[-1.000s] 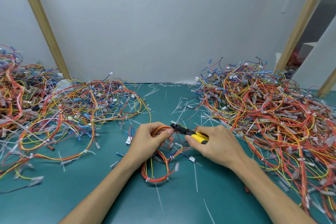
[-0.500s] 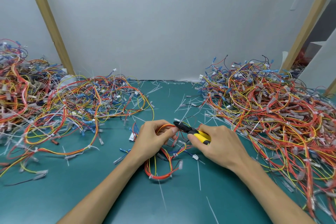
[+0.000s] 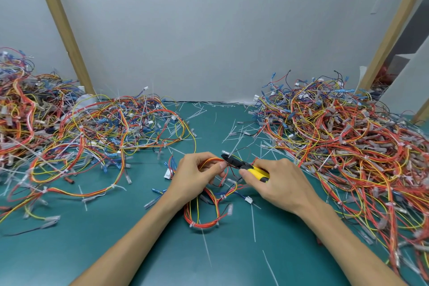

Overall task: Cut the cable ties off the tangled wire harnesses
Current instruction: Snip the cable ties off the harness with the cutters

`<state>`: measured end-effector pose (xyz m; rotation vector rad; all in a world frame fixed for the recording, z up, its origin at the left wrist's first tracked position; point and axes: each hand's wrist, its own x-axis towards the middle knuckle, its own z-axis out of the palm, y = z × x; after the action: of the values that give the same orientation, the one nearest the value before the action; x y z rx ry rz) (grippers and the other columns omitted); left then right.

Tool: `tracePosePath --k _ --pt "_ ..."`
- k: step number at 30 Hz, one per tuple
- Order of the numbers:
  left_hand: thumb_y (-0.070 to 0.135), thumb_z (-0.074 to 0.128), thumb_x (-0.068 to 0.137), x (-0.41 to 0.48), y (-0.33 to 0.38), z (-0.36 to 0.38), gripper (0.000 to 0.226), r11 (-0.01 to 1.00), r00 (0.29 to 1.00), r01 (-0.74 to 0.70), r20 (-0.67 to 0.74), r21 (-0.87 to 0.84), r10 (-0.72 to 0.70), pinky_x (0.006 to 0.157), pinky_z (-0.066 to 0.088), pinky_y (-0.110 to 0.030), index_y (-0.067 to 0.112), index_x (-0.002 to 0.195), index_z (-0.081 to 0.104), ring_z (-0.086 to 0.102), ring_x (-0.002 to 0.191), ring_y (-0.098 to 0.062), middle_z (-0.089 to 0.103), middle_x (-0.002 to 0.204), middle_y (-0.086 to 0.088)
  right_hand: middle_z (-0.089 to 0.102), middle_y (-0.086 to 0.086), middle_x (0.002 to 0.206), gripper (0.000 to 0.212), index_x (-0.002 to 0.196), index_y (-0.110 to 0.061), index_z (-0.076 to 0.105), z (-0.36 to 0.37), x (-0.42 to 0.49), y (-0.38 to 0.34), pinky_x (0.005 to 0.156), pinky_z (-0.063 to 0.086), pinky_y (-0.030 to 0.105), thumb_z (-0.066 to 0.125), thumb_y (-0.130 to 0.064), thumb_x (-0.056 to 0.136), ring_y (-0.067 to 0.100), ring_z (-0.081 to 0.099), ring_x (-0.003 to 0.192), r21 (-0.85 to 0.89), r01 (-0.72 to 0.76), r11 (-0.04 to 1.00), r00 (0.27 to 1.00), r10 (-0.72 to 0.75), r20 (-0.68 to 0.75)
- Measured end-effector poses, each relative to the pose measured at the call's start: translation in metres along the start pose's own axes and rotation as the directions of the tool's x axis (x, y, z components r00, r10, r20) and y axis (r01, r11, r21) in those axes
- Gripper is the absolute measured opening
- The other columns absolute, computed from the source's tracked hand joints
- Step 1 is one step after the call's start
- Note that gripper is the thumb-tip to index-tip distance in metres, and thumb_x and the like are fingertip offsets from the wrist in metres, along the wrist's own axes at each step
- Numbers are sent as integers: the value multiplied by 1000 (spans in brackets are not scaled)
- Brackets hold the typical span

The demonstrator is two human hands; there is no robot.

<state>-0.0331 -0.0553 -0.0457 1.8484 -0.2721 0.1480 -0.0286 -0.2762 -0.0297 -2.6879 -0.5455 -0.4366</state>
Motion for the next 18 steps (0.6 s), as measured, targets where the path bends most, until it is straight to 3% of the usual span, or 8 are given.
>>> tracePosePath --k 11,18 --pt "20 68 92 -2 4 0 17 999 1000 21 -21 -35 -22 51 36 -9 10 77 70 50 47 -1 66 59 11 52 -4 55 61 70 -24 51 -1 -2 4 57 43 32 29 -80 80 11 50 58 -4 16 1000 1000 -16 7" --pt "20 68 91 -2 6 1 17 999 999 26 -34 -29 -27 52 37 -10 9 79 70 50 48 0 67 62 9 47 -4 51 53 63 -27 46 -2 -1 4 51 31 30 40 -75 84 9 46 53 40 6 999 998 -8 55"
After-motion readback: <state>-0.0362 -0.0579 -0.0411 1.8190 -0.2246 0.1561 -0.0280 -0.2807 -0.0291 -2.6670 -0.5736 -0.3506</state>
